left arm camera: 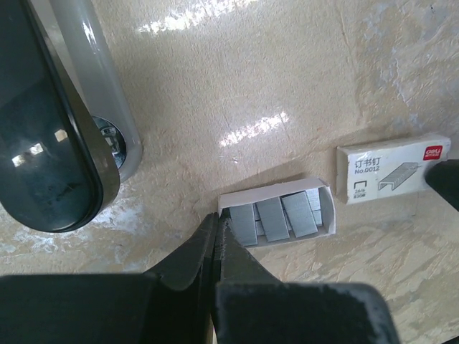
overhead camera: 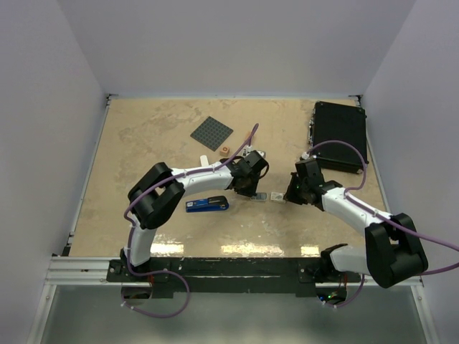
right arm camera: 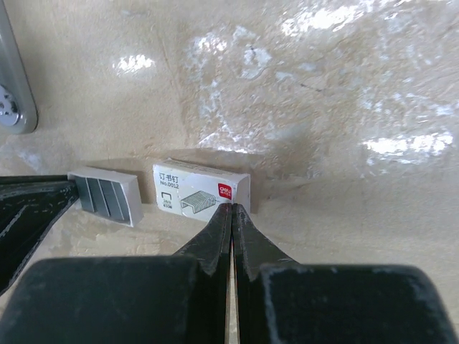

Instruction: Load the staples into the stapler

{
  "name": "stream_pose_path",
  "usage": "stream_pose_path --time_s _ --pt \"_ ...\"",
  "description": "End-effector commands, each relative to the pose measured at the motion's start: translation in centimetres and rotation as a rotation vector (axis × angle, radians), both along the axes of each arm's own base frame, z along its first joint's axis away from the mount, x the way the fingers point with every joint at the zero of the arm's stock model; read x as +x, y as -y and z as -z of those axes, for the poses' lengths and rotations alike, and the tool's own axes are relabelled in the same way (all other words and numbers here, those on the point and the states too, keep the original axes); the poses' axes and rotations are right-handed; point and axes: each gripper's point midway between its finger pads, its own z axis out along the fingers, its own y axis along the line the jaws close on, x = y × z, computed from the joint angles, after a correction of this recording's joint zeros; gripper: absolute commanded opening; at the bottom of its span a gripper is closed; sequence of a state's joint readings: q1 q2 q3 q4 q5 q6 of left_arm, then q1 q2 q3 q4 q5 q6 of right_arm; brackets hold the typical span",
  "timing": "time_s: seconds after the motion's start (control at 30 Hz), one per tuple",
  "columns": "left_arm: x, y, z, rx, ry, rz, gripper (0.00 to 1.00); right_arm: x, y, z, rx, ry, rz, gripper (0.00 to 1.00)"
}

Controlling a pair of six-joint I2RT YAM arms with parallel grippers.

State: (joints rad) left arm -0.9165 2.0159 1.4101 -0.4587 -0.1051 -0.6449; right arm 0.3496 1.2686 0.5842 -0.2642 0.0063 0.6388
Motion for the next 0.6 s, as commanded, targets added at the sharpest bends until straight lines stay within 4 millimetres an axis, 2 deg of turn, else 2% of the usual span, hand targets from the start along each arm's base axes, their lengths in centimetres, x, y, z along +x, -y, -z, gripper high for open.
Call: stream_pose_path --time_s 0.0,0.13,0.23,0.43,0.47,0.57 --pt "0.6 0.1 -0.3 0.002 0.017 0.01 0.0 1.1 1.8 -0.8 -0.083 0.018 0.051 0.0" --pt "0.8 0.8 -0.7 -0.011 0.022 0.015 0.0 0.9 3.2 -0.7 -0.119 0.009 0.116 0.01" --pt "0.9 1.3 -0.9 -0.024 0.02 0.024 0.04 1.1 3.9 -1.1 -0.121 0.025 0.162 0.06" --pt "0.5 2.3 -1.0 -0.038 0.013 0.041 0.2 1.4 4.4 -2.4 -0.111 0.078 0.203 0.21" --pt "0.5 2.2 -1.1 -0.039 0.012 0.041 0.25 1.4 4.4 -2.5 -0.111 0.079 0.198 0.27" --pt "0.6 2.0 -1.7 -0.045 0.027 0.032 0.37 1.4 4.4 -2.9 -0.112 0.087 0.194 0.36"
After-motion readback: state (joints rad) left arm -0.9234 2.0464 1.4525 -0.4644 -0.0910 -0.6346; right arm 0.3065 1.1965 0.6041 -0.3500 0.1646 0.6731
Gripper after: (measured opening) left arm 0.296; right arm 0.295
